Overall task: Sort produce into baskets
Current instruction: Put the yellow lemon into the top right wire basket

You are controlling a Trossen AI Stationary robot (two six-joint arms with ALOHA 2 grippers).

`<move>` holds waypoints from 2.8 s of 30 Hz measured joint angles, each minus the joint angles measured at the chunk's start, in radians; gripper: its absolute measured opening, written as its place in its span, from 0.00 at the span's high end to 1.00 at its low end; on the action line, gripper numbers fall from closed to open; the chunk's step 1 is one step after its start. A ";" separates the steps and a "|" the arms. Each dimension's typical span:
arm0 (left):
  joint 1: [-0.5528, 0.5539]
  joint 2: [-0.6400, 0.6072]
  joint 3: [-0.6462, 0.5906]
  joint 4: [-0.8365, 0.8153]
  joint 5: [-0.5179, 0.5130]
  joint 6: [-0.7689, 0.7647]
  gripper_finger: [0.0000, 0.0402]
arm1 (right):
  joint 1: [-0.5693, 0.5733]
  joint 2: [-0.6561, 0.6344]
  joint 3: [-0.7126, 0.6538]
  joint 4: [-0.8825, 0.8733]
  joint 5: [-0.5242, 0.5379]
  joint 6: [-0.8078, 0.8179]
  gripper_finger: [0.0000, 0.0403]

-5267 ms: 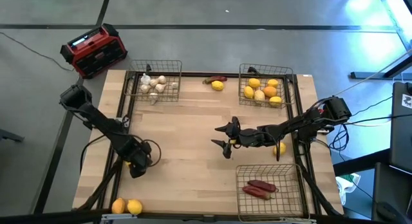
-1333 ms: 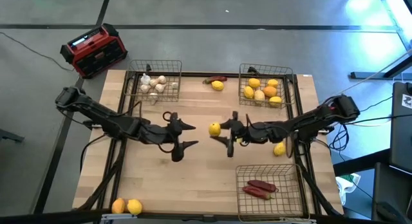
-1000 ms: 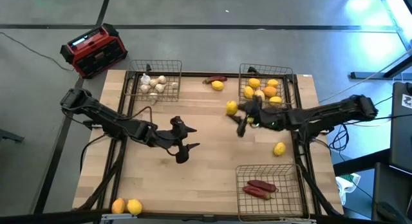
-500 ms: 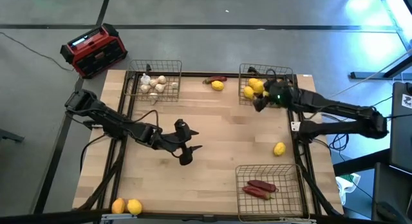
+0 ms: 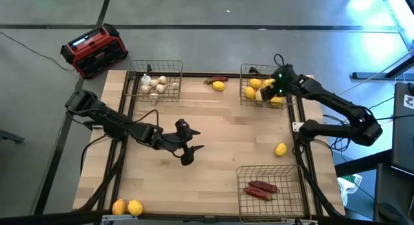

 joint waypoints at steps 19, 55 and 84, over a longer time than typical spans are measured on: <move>0.022 0.000 0.000 -0.001 0.000 0.002 0.30 | -0.170 0.342 0.215 -0.117 -0.049 -0.078 0.52; 0.021 0.000 0.000 -0.005 0.000 0.002 0.30 | -0.167 0.378 0.218 -0.129 0.024 -0.119 0.28; 0.021 0.000 0.000 -0.005 0.000 -0.002 0.30 | 0.247 -0.032 0.345 -0.545 -0.065 -0.174 0.26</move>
